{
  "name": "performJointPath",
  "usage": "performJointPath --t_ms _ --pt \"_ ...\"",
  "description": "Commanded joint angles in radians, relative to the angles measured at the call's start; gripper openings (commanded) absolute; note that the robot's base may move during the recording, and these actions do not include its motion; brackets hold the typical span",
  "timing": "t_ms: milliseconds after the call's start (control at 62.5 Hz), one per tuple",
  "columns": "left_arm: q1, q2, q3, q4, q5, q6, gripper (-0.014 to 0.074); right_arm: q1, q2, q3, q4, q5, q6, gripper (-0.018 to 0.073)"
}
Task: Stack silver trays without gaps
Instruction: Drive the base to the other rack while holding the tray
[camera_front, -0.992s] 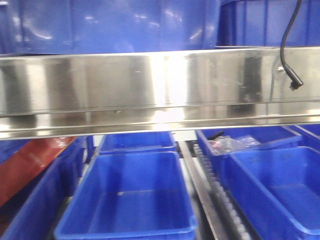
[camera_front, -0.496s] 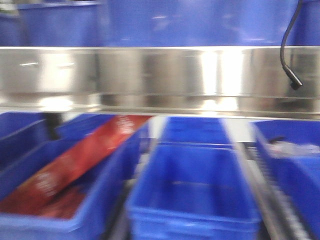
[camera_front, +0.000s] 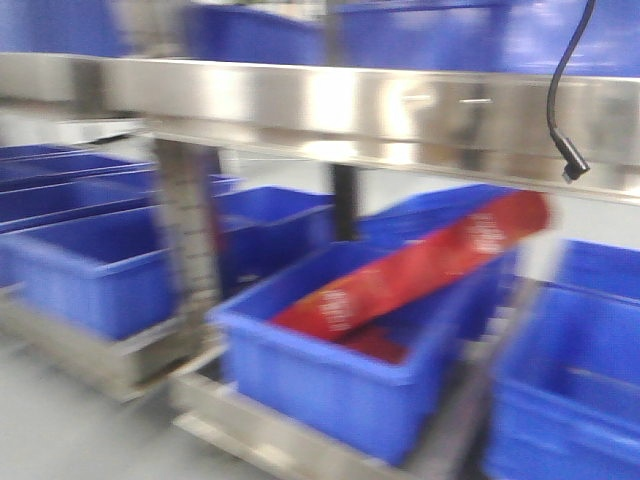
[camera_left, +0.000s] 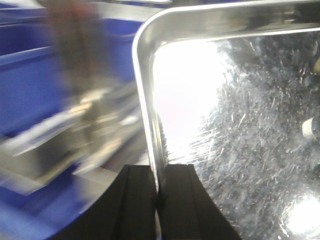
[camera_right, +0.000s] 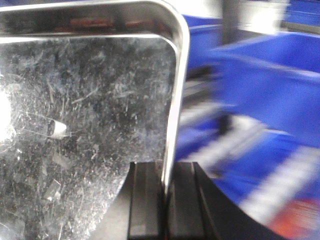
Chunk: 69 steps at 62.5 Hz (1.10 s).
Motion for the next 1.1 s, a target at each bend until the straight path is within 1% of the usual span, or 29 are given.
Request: performJointPath --t_ms 0,1088 --pt "-0.014 -0.016 -0.011 -0.011 -0.064 0.014 -0.0016 0.015 -0.014 -0.014 0.023 -0.064 -0.018 -0.0081" --pt "-0.014 -0.016 -0.011 -0.011 -0.064 0.014 -0.0016 0.015 -0.014 -0.014 0.023 -0.064 -0.018 -0.0081"
